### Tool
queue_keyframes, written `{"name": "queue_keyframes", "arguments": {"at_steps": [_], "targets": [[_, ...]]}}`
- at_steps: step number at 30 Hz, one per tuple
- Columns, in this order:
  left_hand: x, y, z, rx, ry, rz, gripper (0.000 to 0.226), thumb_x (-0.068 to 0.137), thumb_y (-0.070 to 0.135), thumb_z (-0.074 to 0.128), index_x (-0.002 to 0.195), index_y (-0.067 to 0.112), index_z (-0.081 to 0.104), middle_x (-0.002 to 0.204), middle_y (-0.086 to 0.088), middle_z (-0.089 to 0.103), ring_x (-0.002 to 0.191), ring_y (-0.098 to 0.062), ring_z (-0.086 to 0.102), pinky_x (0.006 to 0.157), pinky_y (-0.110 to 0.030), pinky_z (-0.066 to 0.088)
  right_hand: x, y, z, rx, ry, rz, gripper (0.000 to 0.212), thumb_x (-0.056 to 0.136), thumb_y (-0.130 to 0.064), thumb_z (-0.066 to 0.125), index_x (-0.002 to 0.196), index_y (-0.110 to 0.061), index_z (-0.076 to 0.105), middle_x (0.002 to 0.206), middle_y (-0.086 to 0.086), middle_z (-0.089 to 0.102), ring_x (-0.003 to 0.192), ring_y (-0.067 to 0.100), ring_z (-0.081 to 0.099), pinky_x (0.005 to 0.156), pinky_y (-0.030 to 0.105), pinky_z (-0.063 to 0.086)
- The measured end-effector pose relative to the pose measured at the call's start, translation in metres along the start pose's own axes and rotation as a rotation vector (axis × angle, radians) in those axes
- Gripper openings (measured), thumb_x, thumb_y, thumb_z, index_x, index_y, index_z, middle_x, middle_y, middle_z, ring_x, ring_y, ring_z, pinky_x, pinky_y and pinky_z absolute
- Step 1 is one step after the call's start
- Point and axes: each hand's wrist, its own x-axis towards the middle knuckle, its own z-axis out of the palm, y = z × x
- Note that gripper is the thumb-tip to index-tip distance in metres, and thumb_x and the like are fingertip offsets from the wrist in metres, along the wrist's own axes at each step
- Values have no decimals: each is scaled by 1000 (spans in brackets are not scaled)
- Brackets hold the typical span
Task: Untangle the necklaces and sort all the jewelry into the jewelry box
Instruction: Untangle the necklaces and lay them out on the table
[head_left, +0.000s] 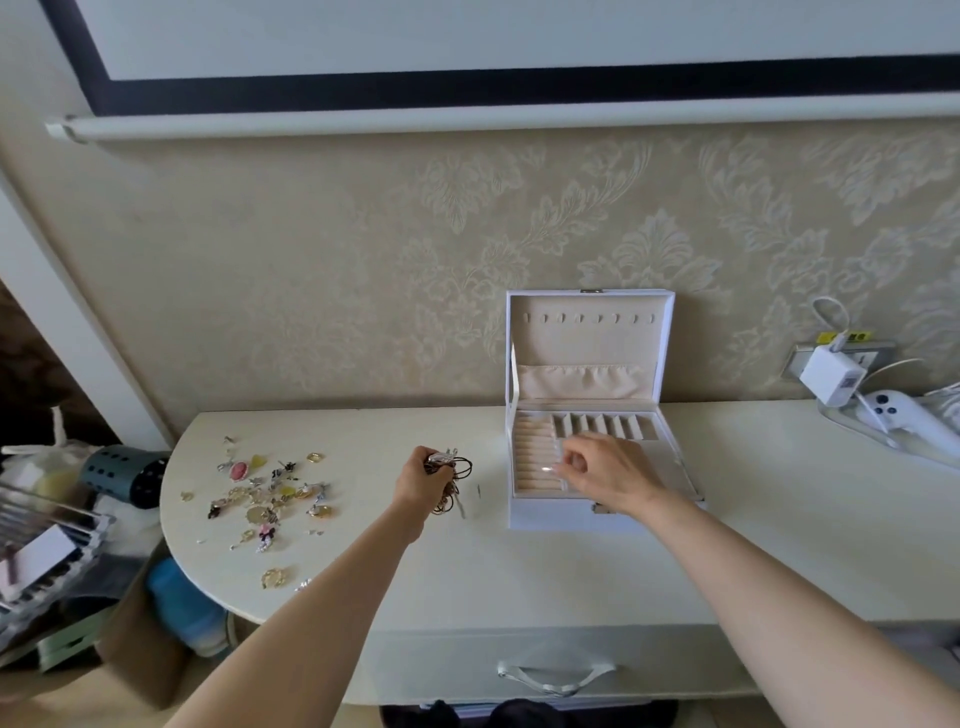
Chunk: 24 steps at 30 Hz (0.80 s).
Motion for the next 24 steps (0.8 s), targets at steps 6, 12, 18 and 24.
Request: {"name": "queue_keyframes", "arguments": {"at_steps": [6,12,18,24], "targets": [[5,-10,5,41,5,-23,12,88,5,51,98,12,49,84,-9,56,68,-20,50,54,-24,37,29,-51,30,-154,-121,-319,34,97,-36,40,115,-23,66,140,-4,47,138,17,28,116,37,9],[8,-17,6,166,-18,12,11,88,7,52,97,13,50,85,-8,57,64,-18,48,49,-23,35,30,-39,48,-376,49,-212,9,67,-22,68,61,-16,73,68,-2,60,84,22,63,108,58,18],[1,-21,18,392,-117,134,15,83,6,50,90,19,49,90,-8,55,74,-25,50,59,-25,38,24,-8,50,-440,103,-85,11,47,-20,80,52,-16,70,65,2,58,71,23,65,99,55,39],[1,-28,26,594,-228,359,21,80,2,58,100,10,59,107,-8,46,100,-28,52,80,-24,40,14,-3,43,-545,-37,161,28,89,-20,48,112,-13,61,129,14,44,133,29,29,115,53,3]]}}
